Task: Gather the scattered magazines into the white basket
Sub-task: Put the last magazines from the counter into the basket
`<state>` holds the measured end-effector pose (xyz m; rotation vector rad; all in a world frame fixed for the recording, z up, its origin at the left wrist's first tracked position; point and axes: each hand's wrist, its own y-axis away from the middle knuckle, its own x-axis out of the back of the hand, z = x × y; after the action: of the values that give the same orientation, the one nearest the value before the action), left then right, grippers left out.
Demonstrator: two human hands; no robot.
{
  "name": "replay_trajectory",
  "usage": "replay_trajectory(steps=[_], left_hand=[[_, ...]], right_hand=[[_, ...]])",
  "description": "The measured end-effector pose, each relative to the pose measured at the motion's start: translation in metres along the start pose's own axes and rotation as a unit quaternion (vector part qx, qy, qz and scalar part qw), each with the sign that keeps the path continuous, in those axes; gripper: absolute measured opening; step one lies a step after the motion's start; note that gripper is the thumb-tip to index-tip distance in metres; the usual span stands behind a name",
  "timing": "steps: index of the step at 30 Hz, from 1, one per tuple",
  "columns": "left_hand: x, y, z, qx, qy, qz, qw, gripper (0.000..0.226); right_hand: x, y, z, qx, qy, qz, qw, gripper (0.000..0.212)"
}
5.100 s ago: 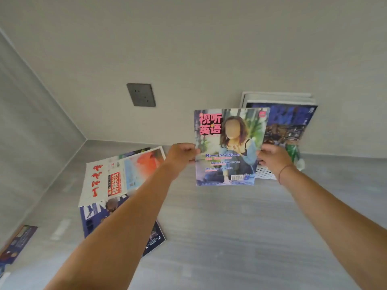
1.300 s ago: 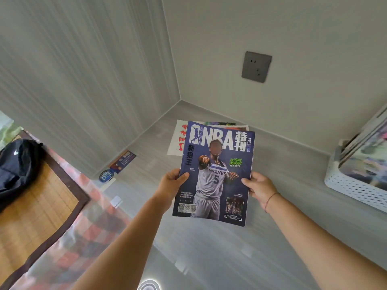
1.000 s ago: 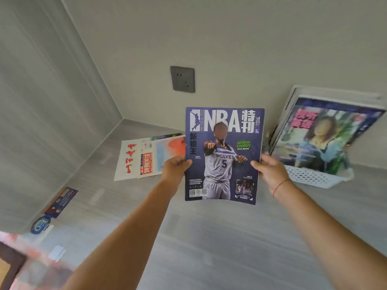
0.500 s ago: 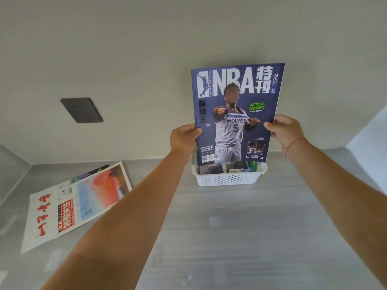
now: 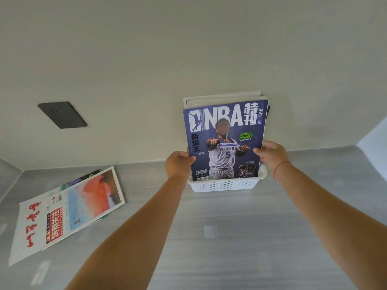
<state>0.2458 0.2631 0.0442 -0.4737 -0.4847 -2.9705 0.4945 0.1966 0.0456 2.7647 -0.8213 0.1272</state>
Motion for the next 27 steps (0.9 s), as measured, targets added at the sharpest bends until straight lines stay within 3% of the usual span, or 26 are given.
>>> replay_trajectory(steps=[5, 15, 18, 21, 24, 27], left_hand=[[-0.002, -0.004, -0.006, -0.017, -0.032, 0.008, 0.999, 0.015], [0.006, -0.009, -0.011, -0.035, -0.034, -0.028, 0.998, 0.008], [0.023, -0.009, -0.019, -0.022, 0.000, -0.023, 0.999, 0.006], [0.059, -0.011, -0.042, 0.010, 0.020, 0.010, 1.000, 0.004], [0.107, -0.014, -0.075, 0.059, 0.047, 0.044, 0.996, 0.007], [0.160, -0.016, -0.106, 0.095, 0.073, 0.088, 0.989, 0.008]], right_hand=[[-0.002, -0.003, 0.004, -0.012, 0.023, 0.015, 1.000, 0.011], [-0.008, 0.011, 0.003, 0.012, 0.076, 0.057, 0.995, 0.022], [-0.015, 0.018, 0.002, 0.023, 0.153, 0.099, 0.983, 0.014], [-0.030, 0.032, 0.004, 0.005, 0.240, 0.168, 0.956, 0.025], [-0.068, 0.064, 0.003, 0.010, 0.163, 0.243, 0.956, 0.030], [-0.123, 0.099, 0.005, 0.057, 0.130, 0.217, 0.966, 0.023]])
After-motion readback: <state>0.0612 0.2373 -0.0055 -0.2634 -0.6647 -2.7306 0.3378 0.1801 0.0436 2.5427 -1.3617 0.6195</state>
